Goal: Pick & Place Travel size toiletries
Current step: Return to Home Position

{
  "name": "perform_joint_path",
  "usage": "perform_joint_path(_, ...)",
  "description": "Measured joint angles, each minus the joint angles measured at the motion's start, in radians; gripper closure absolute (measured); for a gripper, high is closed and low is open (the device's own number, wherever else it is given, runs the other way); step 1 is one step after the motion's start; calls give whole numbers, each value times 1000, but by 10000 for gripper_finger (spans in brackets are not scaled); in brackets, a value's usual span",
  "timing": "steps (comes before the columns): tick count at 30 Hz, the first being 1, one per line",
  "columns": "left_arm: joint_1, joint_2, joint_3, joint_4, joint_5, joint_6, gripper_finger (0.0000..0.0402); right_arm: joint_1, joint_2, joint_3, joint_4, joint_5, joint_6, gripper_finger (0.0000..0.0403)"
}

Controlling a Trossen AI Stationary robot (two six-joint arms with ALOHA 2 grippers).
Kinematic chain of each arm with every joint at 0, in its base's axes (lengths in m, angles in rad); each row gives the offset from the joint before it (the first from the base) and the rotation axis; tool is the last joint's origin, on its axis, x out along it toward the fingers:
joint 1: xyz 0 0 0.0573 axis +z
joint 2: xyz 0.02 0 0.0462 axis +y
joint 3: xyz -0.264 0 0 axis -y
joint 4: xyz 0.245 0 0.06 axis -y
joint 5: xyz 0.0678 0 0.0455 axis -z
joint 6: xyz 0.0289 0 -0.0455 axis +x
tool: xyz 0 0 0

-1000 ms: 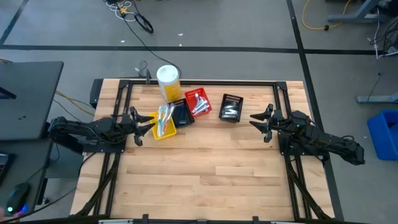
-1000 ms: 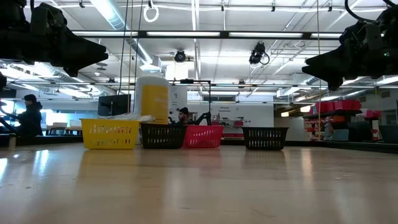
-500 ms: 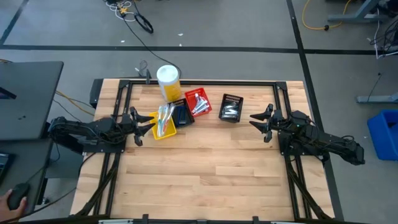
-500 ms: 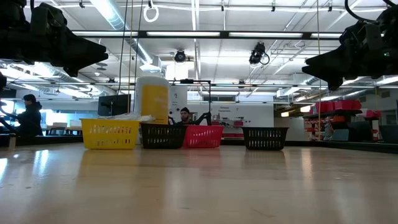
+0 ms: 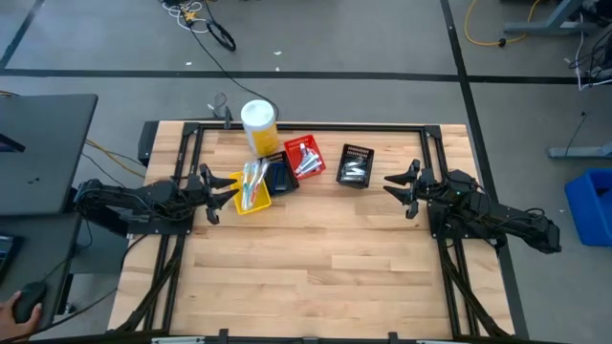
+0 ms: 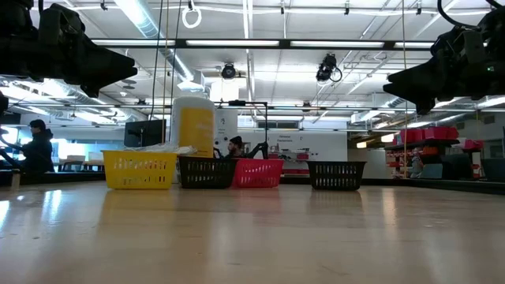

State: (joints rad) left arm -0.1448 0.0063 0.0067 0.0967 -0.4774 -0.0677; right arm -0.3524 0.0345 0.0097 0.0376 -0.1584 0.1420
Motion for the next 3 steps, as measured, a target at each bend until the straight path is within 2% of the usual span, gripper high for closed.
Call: perform_joint_path(3, 0, 0, 0, 0, 0, 0, 248, 0, 0, 0, 0, 0, 0, 242)
